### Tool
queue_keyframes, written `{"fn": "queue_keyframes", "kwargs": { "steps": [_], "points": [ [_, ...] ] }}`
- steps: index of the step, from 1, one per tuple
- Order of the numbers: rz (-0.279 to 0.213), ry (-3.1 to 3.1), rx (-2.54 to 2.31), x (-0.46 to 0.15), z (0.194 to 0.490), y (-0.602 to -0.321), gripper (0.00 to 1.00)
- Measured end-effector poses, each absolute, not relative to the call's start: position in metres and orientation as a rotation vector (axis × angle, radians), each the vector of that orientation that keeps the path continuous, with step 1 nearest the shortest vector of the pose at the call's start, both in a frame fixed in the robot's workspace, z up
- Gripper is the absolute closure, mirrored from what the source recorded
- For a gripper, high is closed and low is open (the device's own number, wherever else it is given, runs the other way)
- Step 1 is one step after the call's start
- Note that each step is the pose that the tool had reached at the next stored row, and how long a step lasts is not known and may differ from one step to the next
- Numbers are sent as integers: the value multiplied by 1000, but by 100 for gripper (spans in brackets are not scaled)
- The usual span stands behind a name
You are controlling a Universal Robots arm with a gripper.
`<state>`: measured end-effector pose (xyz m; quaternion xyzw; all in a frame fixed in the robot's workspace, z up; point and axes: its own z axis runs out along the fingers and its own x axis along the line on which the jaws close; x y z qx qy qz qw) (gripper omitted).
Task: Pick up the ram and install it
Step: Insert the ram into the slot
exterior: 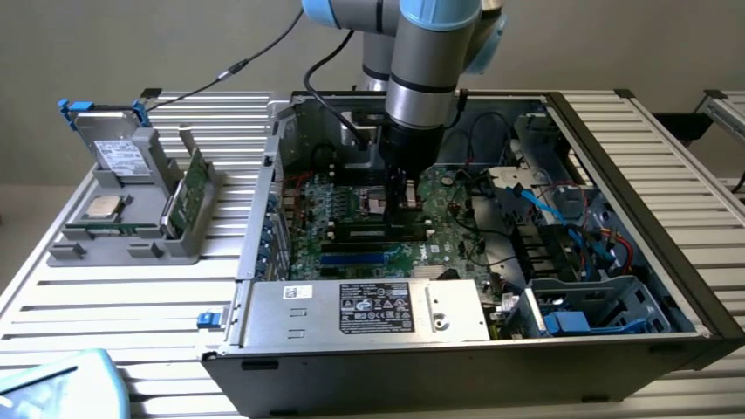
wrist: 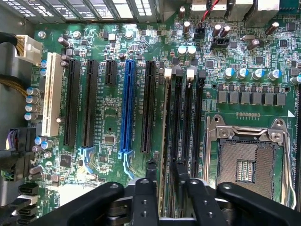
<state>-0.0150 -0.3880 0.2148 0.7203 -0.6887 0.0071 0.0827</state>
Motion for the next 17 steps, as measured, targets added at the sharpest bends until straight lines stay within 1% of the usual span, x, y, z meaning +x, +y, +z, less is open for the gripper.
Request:
{"fn": "queue_keyframes", "kwargs": {
  "steps": [2, 3, 17],
  "points": [
    [21, -2057, 2151, -15, 215, -388, 66],
    [21, -2056, 2151, -15, 216, -388, 60],
    [23, -2057, 2152, -30, 239, -387, 60]
  ]
}}
